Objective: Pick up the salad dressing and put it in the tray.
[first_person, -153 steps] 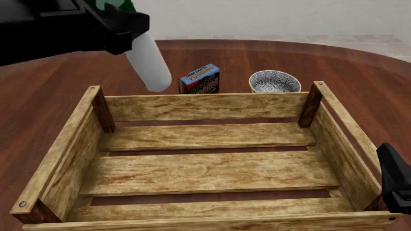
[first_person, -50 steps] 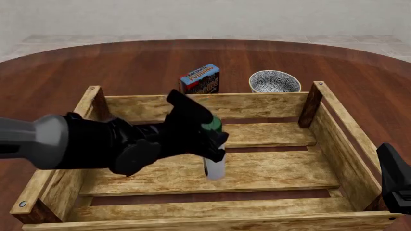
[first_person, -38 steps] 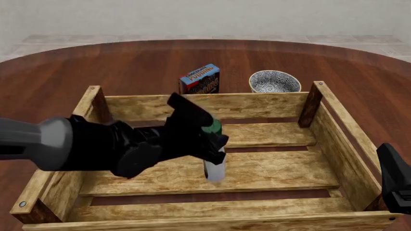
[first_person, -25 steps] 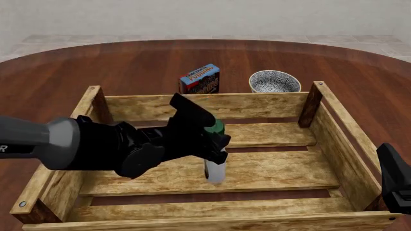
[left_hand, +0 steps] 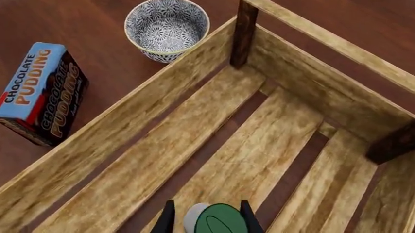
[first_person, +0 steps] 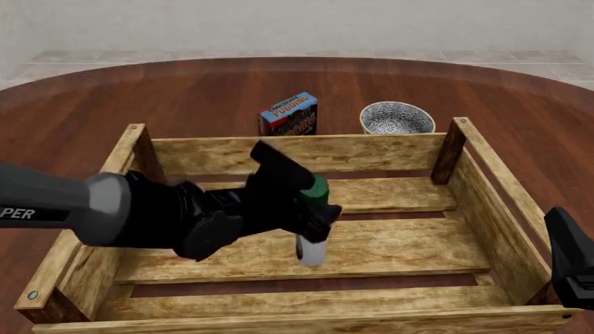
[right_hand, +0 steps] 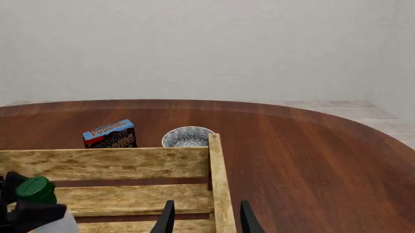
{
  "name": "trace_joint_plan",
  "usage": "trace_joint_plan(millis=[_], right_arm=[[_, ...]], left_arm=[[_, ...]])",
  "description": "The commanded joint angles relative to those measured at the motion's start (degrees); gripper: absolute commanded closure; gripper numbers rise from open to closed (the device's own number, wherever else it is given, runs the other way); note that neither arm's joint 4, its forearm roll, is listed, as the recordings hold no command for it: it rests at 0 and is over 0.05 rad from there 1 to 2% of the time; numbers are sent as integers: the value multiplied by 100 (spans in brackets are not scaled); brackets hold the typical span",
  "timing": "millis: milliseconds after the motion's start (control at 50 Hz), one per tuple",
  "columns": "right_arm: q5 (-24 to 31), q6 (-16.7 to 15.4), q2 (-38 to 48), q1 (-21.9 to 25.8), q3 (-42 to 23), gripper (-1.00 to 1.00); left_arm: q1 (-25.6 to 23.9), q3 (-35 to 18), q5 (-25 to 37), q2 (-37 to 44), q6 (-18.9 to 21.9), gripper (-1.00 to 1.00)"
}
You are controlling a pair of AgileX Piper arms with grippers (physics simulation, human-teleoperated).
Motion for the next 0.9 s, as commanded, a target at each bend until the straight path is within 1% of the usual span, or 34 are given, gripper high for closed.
trace_joint_plan(millis=[20, 200, 660, 900], right_arm=[[0, 0, -1, 0, 0, -100], [0, -1, 0, 0, 0, -100], [0, -1, 1, 0, 0, -100], [0, -1, 0, 1, 0, -100]], left_arm=[[23, 90, 41, 65, 103, -100], [129, 97, 96, -222, 259, -100], [127, 99, 246, -592, 495, -100], [159, 115, 415, -955, 600, -100]])
